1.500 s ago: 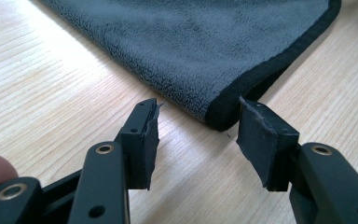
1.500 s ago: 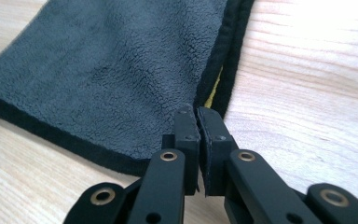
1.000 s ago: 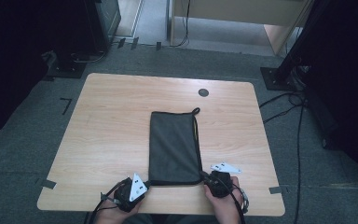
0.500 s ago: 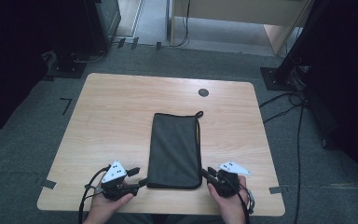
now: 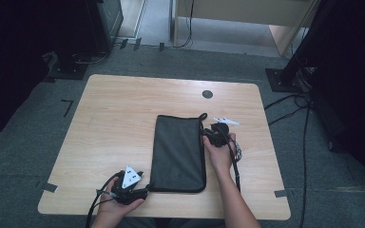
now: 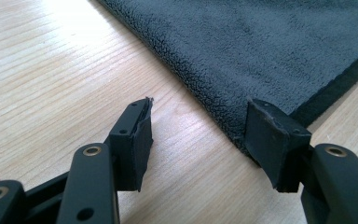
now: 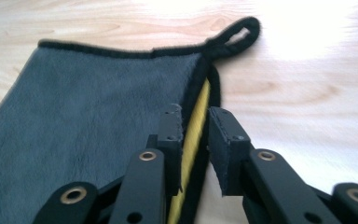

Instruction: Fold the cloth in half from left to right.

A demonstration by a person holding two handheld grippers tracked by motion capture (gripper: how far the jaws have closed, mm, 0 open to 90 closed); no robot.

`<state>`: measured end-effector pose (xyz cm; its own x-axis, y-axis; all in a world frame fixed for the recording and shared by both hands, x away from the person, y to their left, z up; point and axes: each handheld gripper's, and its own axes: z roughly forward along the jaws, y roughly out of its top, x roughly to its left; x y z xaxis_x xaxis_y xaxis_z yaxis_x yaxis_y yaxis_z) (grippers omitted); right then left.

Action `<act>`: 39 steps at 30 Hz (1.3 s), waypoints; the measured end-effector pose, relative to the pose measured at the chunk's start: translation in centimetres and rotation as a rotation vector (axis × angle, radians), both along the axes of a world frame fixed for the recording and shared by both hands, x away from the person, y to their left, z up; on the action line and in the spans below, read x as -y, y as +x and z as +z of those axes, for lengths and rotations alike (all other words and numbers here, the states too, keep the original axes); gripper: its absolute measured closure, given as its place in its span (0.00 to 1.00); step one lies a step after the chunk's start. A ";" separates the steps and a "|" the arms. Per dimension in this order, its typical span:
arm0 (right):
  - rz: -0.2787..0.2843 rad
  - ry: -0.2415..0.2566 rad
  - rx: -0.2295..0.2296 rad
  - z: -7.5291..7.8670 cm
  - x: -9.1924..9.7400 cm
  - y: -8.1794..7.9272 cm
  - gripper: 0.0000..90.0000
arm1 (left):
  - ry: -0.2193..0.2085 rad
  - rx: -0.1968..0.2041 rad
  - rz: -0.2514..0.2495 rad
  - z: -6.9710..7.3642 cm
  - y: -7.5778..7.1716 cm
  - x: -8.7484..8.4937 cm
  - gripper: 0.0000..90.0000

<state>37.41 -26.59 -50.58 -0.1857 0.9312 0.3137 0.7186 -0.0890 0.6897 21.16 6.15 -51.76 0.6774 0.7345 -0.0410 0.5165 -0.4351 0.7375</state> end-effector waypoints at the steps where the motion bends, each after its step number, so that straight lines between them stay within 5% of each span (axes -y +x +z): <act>1: 0.011 0.037 0.007 -0.1 0.1 0.5 0.82 | -0.001 0.002 0.001 0.0 0.0 0.0 0.46; 2: 0.010 0.074 0.008 0.0 0.0 0.8 0.82 | -0.002 0.001 0.001 0.0 0.0 0.0 0.46; 4: -0.018 0.030 -0.017 0.1 -0.2 1.5 0.82 | -0.002 0.002 0.001 0.0 0.0 0.0 0.46; 7: -0.009 0.026 -0.053 -0.2 -0.4 2.1 0.88 | -0.002 0.002 0.000 0.0 0.0 0.0 0.46; 10: 0.007 -0.005 -0.055 -0.2 -0.6 2.4 0.99 | -0.001 0.003 0.000 0.0 0.0 0.0 0.47; 18: -0.009 -0.078 -0.035 0.0 -0.3 2.7 0.99 | -0.001 0.003 0.002 0.0 0.0 0.0 0.46; 22: -0.010 -0.128 -0.025 -0.1 -0.6 2.6 0.89 | 0.000 0.003 0.002 0.0 0.0 0.0 0.46; 27: -0.033 -0.099 0.010 0.5 0.0 2.3 0.83 | 0.000 0.004 0.002 0.0 0.0 0.1 0.46; 32: 0.022 -0.138 0.070 0.9 0.0 2.4 0.73 | 0.001 0.005 0.000 0.0 0.0 0.1 0.46; 39: 0.042 -0.108 0.016 0.5 -0.1 3.4 0.65 | 0.002 0.005 -0.001 0.0 0.0 0.1 0.46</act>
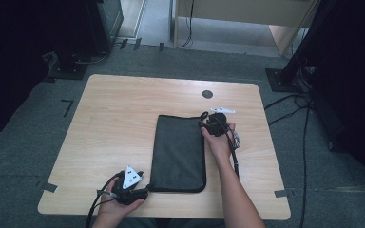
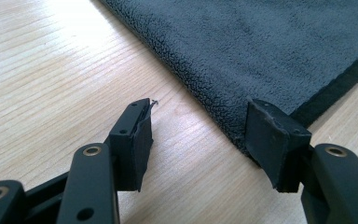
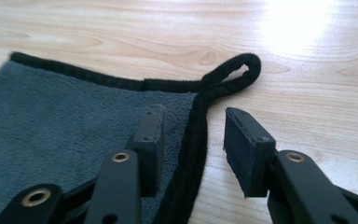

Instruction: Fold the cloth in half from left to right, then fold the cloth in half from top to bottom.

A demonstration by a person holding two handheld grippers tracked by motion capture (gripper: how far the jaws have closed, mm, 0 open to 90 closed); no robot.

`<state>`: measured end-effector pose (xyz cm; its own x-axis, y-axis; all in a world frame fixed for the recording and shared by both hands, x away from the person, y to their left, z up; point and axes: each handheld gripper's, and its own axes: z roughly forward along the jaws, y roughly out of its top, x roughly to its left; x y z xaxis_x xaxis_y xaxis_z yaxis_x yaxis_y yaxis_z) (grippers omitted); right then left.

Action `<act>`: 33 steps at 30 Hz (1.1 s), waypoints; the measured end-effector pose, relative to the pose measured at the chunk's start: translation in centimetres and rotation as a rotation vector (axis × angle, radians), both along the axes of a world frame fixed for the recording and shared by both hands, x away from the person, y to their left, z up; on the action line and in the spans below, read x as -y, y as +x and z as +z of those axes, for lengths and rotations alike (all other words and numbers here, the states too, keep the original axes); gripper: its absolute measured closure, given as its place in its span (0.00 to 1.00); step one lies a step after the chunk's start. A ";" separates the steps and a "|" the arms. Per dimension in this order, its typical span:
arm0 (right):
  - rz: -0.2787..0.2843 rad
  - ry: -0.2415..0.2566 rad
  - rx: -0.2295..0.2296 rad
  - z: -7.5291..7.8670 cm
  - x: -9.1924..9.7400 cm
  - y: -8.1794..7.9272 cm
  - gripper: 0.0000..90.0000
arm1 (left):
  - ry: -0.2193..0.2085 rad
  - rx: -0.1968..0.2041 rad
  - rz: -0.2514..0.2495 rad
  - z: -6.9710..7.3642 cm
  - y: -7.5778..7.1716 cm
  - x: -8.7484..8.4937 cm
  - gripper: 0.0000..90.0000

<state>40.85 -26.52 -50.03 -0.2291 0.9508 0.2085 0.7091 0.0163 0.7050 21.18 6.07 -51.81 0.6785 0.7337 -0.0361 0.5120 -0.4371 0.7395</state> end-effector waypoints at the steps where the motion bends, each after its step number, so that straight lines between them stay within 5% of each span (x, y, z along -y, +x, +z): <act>1: 0.000 -0.008 -0.002 -0.1 0.0 0.1 0.64 | 0.000 0.000 -0.001 0.0 0.0 0.0 0.46; 12: 0.041 0.014 -0.018 -1.0 -0.1 0.7 0.56 | -0.002 -0.001 -0.002 0.0 0.0 0.0 0.46; 16: 0.053 -0.042 -0.012 -1.1 -0.4 0.6 0.56 | -0.010 -0.007 -0.002 0.0 0.1 -0.1 0.46; 18: 0.095 -0.128 0.016 -1.2 -0.9 0.4 0.54 | -0.031 -0.033 -0.010 0.1 0.3 -0.4 0.46; 20: 0.098 -0.133 0.025 -1.3 -0.9 0.3 0.55 | -0.066 -0.072 -0.015 0.3 0.7 -0.7 0.41; 26: 0.113 -0.128 0.043 -1.4 -0.8 0.3 0.60 | -0.200 -0.137 0.030 1.5 3.0 -1.9 0.40; 33: 0.131 -0.104 0.063 -1.6 -0.9 0.1 0.74 | -0.135 -0.055 0.116 2.6 8.2 -0.7 0.39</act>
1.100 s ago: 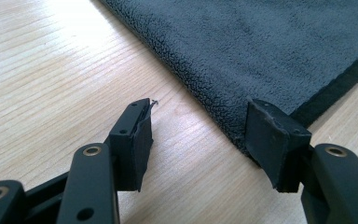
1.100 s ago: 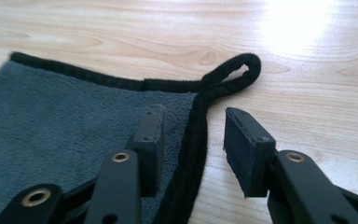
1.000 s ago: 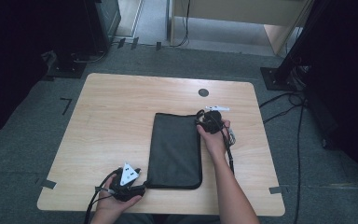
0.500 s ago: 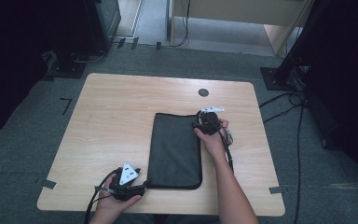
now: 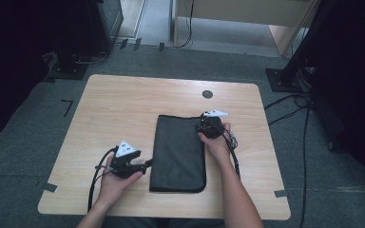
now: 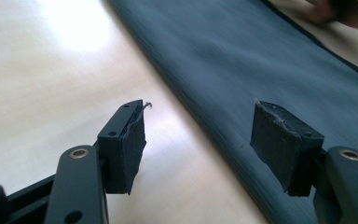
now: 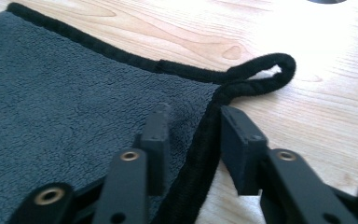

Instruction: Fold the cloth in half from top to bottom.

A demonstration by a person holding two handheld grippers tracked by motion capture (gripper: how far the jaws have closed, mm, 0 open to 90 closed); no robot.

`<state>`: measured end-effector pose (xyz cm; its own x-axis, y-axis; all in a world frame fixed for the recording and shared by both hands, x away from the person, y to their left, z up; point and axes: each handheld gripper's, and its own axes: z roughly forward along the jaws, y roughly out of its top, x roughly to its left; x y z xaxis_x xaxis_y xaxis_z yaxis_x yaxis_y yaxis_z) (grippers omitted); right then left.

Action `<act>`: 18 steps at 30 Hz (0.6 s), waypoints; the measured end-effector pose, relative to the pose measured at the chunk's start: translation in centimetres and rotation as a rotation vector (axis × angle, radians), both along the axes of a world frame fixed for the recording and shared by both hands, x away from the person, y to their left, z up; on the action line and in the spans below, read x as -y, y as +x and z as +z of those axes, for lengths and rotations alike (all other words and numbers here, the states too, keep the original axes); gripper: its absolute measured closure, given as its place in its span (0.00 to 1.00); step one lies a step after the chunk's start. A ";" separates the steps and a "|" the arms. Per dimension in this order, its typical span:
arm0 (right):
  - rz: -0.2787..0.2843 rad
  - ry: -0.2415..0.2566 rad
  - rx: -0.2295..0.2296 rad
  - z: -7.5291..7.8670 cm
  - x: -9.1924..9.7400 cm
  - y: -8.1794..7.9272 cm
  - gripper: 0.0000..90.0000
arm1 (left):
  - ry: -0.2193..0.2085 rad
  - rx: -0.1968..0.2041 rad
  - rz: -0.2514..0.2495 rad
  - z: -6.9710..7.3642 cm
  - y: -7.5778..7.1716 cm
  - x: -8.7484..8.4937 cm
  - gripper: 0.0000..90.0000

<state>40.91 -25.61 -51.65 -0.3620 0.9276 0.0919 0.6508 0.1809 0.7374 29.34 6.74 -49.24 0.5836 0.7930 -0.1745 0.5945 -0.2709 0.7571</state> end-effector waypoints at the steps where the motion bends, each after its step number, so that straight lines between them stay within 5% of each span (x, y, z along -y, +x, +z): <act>1: 0.007 0.002 0.003 0.0 0.0 -0.1 0.77 | 0.005 0.002 0.024 0.0 1.1 0.2 0.39; 6: 0.009 0.051 0.002 -0.2 0.2 -0.2 0.86 | 0.065 0.011 0.091 -0.8 5.4 1.8 0.41; 10: -0.004 0.084 -0.014 -0.2 0.4 -0.1 0.86 | 0.068 -0.007 0.158 -1.5 9.0 3.3 0.42; 12: -0.016 0.099 -0.020 -0.2 0.6 0.1 0.73 | 0.028 -0.036 0.189 -1.5 10.6 4.0 0.43; 14: -0.039 0.061 -0.019 0.0 0.8 0.2 0.62 | -0.010 -0.051 0.205 -1.4 11.8 4.6 0.44; 18: -0.041 0.077 -0.019 0.0 1.0 0.3 0.59 | 0.028 -0.056 0.240 -1.3 13.8 5.8 0.47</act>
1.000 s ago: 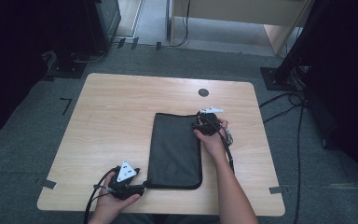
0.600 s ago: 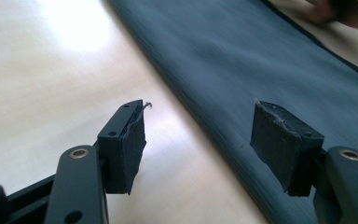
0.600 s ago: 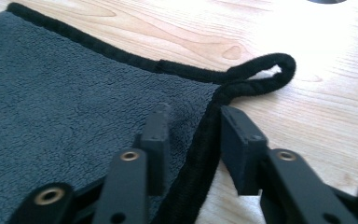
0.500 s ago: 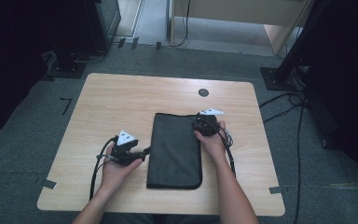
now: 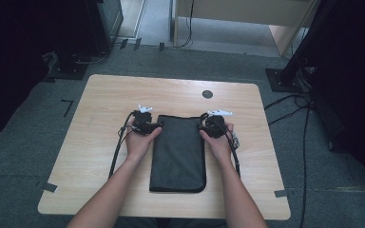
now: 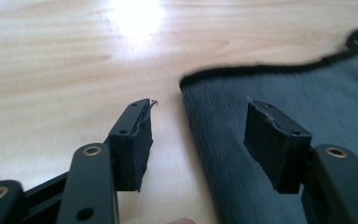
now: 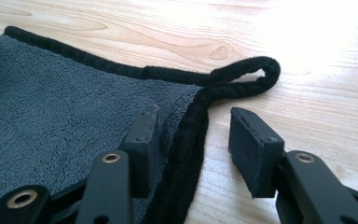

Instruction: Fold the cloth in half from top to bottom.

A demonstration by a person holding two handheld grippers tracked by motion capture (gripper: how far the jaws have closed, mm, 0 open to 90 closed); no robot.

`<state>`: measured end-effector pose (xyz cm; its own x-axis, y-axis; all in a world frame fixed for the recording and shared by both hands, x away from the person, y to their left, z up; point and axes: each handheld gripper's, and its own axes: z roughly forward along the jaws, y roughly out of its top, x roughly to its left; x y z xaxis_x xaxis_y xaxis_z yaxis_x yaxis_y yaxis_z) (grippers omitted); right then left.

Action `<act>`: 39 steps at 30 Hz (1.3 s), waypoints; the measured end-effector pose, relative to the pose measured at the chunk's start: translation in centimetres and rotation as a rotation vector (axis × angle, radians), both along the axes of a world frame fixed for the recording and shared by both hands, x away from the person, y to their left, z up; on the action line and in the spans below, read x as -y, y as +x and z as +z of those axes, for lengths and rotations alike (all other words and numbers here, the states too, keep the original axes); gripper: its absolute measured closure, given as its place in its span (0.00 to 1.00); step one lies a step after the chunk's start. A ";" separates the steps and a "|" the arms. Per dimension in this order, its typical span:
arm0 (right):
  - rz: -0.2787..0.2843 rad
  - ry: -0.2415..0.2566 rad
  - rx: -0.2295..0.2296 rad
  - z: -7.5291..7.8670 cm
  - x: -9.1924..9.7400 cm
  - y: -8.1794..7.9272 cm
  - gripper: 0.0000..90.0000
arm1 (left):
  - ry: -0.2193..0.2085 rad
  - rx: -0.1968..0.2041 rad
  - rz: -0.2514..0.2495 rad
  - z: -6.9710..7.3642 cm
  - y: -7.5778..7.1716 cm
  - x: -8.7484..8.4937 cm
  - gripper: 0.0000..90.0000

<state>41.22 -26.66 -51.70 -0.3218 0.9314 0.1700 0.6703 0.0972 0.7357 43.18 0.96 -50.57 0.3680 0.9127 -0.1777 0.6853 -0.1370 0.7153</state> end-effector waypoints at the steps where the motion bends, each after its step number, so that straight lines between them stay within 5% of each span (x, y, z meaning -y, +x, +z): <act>1: 0.002 0.002 0.000 0.0 -0.1 0.1 0.59 | 0.015 -0.007 0.001 -0.1 0.2 0.1 0.49; 6: 0.063 0.004 -0.016 0.1 -0.7 0.6 0.60 | 0.099 0.014 -0.031 -0.5 0.3 1.1 0.57; 9: 0.057 -0.045 -0.029 0.4 -1.2 0.8 0.71 | 0.068 -0.011 -0.058 -0.4 0.2 0.9 0.76; 12: 0.061 -0.037 -0.049 0.5 -1.3 0.9 0.86 | 0.029 -0.036 -0.068 -0.4 0.4 0.6 0.90; 15: 0.044 -0.007 -0.097 0.8 -1.3 1.1 0.92 | -0.046 -0.100 -0.051 0.2 1.0 0.4 0.97; 17: 0.043 -0.026 -0.119 1.2 -1.6 1.6 0.93 | -0.059 -0.087 -0.071 1.5 1.5 0.4 0.98; 20: 0.035 -0.042 -0.061 2.0 -1.6 2.1 0.93 | -0.002 -0.027 -0.123 3.6 2.2 0.6 0.98; 24: 0.017 0.053 0.079 3.6 -0.6 2.0 0.93 | -0.038 0.069 -0.139 5.7 2.1 -0.1 0.98; 28: 0.097 0.010 0.185 4.8 -0.3 0.6 0.93 | -0.059 0.155 -0.214 5.9 0.2 -1.1 0.98; 33: 0.157 0.020 0.235 5.3 0.1 -2.6 0.92 | -0.083 0.211 -0.288 4.9 -2.8 -2.4 0.98; 39: 0.239 -0.004 0.235 4.6 -0.5 -7.0 0.92 | -0.089 0.202 -0.337 3.7 -7.0 -3.9 0.98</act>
